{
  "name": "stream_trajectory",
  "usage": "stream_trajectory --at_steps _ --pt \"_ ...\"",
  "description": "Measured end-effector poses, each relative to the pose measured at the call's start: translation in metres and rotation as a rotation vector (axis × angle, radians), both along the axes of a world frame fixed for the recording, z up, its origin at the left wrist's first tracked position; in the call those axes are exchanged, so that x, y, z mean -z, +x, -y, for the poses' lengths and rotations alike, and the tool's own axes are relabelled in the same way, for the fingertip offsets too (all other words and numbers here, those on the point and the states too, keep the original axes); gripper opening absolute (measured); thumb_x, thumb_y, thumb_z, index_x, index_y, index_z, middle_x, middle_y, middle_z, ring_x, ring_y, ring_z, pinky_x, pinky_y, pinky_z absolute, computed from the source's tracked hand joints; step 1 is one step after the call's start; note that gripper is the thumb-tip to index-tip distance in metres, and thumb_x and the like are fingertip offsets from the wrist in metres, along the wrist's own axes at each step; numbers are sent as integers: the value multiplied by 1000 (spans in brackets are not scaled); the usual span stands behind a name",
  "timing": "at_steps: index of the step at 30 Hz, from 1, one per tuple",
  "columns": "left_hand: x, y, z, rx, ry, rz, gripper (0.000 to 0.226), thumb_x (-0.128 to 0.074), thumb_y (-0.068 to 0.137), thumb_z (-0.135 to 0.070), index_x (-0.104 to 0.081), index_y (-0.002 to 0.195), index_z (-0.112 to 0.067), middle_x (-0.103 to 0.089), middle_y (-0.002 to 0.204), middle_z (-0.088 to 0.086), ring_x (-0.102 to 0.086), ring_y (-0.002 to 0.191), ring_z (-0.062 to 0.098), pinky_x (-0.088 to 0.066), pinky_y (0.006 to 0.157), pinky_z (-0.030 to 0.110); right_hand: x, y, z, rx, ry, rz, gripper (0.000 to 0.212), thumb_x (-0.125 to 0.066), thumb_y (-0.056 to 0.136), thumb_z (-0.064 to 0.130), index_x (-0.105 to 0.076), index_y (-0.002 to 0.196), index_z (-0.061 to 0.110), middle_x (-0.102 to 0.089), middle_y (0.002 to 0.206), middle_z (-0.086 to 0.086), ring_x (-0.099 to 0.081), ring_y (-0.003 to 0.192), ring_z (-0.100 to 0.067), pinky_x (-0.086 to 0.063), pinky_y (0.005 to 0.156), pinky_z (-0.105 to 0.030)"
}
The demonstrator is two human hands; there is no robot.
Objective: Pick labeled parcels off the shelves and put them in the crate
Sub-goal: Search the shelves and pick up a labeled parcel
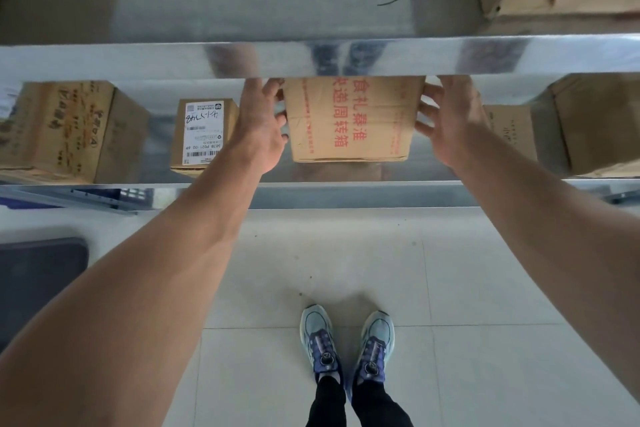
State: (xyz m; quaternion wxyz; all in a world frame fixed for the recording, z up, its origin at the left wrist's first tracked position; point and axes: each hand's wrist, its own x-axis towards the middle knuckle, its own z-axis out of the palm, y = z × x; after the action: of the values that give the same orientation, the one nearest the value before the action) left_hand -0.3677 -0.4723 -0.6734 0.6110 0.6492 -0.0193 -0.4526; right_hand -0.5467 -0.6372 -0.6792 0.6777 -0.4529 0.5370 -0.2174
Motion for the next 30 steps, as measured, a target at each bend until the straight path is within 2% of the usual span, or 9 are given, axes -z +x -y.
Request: stream_trajectory --at_steps 5,10,13,16,18,20,24,28,30 --pt "7 3 -6 -28 -36 -49 51 -26 99 -60 -61 84 -26 -71 116 -1 -57 128 27 -27 109 53 4 -6 -4 -23 42 -14 59 -21 105 52 -68 126 24 -78 114 4 -69 113 -20 -45 106 -47" --pt "21 4 -15 -14 -36 -47 59 -21 100 -64 -65 85 -27 -73 123 -8 -56 128 11 -14 110 59 15 -15 -10 22 76 50 64 -17 106 61 -63 126 22 -75 120 0 -69 115 -21 -47 101 -43" --pt "30 1 -18 9 40 -37 64 -20 99 -70 -67 99 -26 -72 126 -6 -52 129 8 -10 113 63 20 -17 -14 21 94 25 68 -18 104 67 -62 119 18 -73 121 -3 -68 114 -20 -47 102 -40" --pt "35 -2 -19 26 84 -42 76 -18 96 -77 -65 122 -23 -68 131 -3 -45 140 18 -11 115 66 24 -20 -12 -22 98 -12 71 -18 103 69 -60 124 16 -71 126 -3 -66 115 -19 -46 104 -40" --pt "33 1 -17 36 112 -41 85 -17 92 -82 -52 146 -27 -62 141 -2 -43 143 25 -13 117 68 25 -19 -9 -49 97 -31 76 -17 101 71 -59 134 18 -67 133 -2 -63 119 -20 -45 108 -42" --pt "27 2 -13 55 132 -51 84 -16 90 -85 -41 154 -37 -56 147 0 -45 140 31 -19 114 72 24 -17 -5 -94 99 -50 83 -13 98 75 -53 148 21 -65 138 -1 -61 124 -21 -43 113 -46" --pt "19 2 -9 111 150 -68 80 -12 91 -84 -61 136 -39 -61 134 3 -51 130 35 -22 109 73 22 -17 2 -118 94 -73 86 -8 98 74 -62 140 22 -72 127 0 -63 123 -19 -43 111 -46" --pt "23 1 -17 78 87 -79 84 -9 93 -82 -61 138 -34 -65 133 3 -58 123 32 -29 105 60 20 -23 5 -78 77 -65 80 -8 103 66 -69 124 19 -76 112 -4 -67 114 -22 -48 89 -41" --pt "25 -1 -22 59 53 -97 86 -11 92 -83 -63 136 -32 -64 136 2 -57 127 29 -32 103 56 21 -24 4 -68 73 -58 81 -8 103 68 -68 120 17 -76 110 -7 -67 106 -23 -47 87 -42"
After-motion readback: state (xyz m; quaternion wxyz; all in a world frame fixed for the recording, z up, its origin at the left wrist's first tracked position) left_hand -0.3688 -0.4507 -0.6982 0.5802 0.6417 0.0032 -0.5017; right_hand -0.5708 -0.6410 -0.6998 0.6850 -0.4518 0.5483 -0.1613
